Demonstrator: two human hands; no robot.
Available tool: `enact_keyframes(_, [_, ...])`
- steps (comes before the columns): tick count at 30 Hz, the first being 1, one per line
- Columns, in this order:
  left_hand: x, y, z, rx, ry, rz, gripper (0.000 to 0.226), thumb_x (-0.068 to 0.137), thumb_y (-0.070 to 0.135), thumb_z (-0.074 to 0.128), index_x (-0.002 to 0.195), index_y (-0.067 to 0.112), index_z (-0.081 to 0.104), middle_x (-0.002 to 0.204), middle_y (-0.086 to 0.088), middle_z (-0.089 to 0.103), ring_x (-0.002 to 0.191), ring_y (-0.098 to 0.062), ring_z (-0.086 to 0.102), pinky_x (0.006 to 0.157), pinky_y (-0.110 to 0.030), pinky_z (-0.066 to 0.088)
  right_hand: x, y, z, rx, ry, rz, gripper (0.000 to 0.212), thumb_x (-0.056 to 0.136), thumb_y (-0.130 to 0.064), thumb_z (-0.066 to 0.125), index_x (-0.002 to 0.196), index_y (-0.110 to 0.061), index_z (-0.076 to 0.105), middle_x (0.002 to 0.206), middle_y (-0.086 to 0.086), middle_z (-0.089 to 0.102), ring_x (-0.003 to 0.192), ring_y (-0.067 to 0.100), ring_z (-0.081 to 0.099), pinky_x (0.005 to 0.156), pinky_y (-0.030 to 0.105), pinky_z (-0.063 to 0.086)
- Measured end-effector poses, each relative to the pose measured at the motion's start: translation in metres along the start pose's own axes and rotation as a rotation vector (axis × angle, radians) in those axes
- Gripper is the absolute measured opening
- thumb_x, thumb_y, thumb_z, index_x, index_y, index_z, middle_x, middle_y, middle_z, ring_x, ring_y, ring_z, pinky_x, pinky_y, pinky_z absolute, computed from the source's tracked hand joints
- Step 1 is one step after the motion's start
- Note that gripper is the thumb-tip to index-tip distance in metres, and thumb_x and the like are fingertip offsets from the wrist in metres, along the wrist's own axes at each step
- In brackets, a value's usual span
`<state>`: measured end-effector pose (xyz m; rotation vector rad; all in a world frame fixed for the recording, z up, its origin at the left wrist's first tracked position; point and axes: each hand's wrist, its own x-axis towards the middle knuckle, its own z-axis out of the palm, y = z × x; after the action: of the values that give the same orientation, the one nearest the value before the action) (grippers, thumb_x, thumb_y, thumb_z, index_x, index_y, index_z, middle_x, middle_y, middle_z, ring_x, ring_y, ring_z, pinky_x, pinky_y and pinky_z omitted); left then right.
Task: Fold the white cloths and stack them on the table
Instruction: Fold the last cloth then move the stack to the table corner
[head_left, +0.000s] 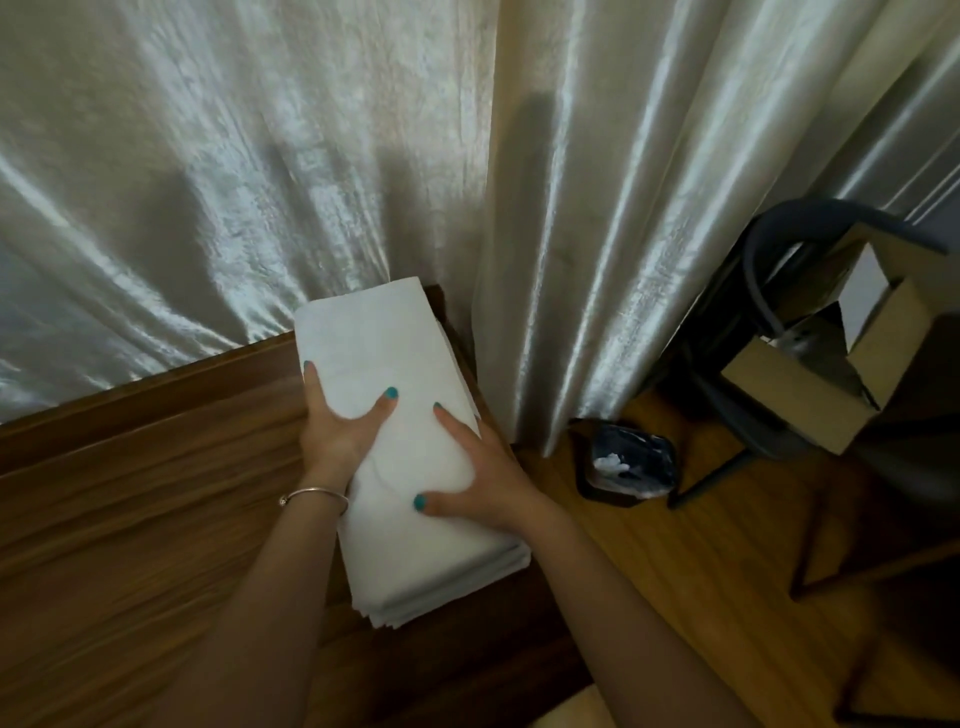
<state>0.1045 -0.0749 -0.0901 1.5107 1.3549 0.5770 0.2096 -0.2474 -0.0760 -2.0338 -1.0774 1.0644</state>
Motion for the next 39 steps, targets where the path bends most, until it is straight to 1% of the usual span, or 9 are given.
enact_keyframes(7, [0.001,0.005,0.008,0.000,-0.016,-0.010,0.121,0.057,0.058,0.081,0.146,0.043,0.002,0.142,0.008,0.048,0.124,-0.017,0.050,0.105,-0.037,0.042,0.000,0.004,-0.013,0.053,-0.038,-0.016,0.104,0.070,-0.055,0.076,0.142,-0.060,0.001,0.158,-0.014,0.000,0.145,0.023,0.011,0.117,0.050,0.024])
enact_keyframes(11, [-0.002,0.007,0.014,0.012,-0.001,-0.010,0.120,0.058,0.059,0.080,0.147,0.042,0.001,0.142,0.008,0.047,0.124,-0.018,0.050,0.101,-0.031,0.040,0.001,0.007,-0.024,0.081,-0.068,-0.022,0.104,0.073,-0.048,0.077,0.146,-0.054,0.004,0.157,-0.014,0.000,0.144,0.023,0.013,0.116,0.050,0.026])
enact_keyframes(17, [-0.003,0.009,0.019,0.025,0.026,-0.020,0.120,0.058,0.061,0.078,0.146,0.042,-0.001,0.144,0.004,0.046,0.126,-0.022,0.049,0.098,-0.030,0.037,0.006,0.011,-0.030,0.059,-0.090,-0.032,0.104,0.075,-0.048,0.076,0.146,-0.054,0.001,0.158,-0.013,0.001,0.144,0.025,0.015,0.116,0.050,0.026])
enact_keyframes(22, [0.000,0.009,0.017,0.044,0.021,-0.033,0.122,0.058,0.059,0.079,0.147,0.042,-0.002,0.145,0.003,0.045,0.128,-0.024,0.047,0.108,-0.040,0.038,0.007,0.015,-0.030,0.096,-0.111,-0.061,0.110,0.072,-0.049,0.077,0.145,-0.054,-0.005,0.158,-0.014,-0.001,0.146,0.022,0.011,0.117,0.047,0.022])
enact_keyframes(26, [0.004,0.007,0.015,0.054,0.012,-0.037,0.121,0.061,0.053,0.081,0.148,0.038,-0.001,0.147,0.003,0.043,0.131,-0.022,0.044,0.111,-0.039,0.034,-0.018,0.045,-0.024,0.478,0.025,0.010,0.123,0.057,-0.051,0.087,0.147,-0.051,0.003,0.156,-0.010,0.021,0.140,0.012,0.027,0.112,0.034,0.033])
enact_keyframes(30, [0.004,0.008,0.016,0.049,0.016,-0.040,0.121,0.062,0.051,0.082,0.149,0.037,-0.002,0.147,0.002,0.041,0.131,-0.022,0.043,0.111,-0.036,0.033,-0.039,0.074,-0.007,0.589,0.057,0.137,0.133,0.045,-0.062,0.087,0.152,-0.034,0.014,0.139,-0.013,0.044,0.117,0.002,0.051,0.089,0.015,0.049])
enact_keyframes(31, [0.004,0.007,0.016,0.045,0.018,-0.036,0.121,0.062,0.051,0.082,0.149,0.036,-0.002,0.148,0.002,0.041,0.131,-0.022,0.043,0.110,-0.036,0.033,-0.037,0.076,-0.005,0.595,0.048,0.151,0.131,0.045,-0.062,0.086,0.152,-0.031,0.017,0.133,-0.014,0.048,0.113,0.001,0.053,0.087,0.015,0.050])
enact_keyframes(35, [0.000,0.008,0.017,0.036,0.021,-0.021,0.119,0.065,0.047,0.082,0.149,0.035,-0.001,0.149,0.001,0.039,0.133,-0.022,0.041,0.112,-0.038,0.032,-0.031,0.075,-0.005,0.597,-0.002,0.169,0.117,0.051,-0.052,0.087,0.150,-0.028,0.028,0.135,-0.004,0.054,0.118,0.013,0.056,0.102,0.039,0.049])
enact_keyframes(39, [-0.002,0.009,0.018,0.037,0.032,-0.014,0.119,0.064,0.047,0.082,0.150,0.033,0.000,0.149,0.002,0.039,0.132,-0.022,0.042,0.110,-0.033,0.031,-0.033,0.074,-0.012,0.591,-0.025,0.161,0.109,0.054,-0.047,0.085,0.148,-0.028,0.032,0.131,-0.005,0.056,0.118,0.014,0.056,0.103,0.039,0.048])
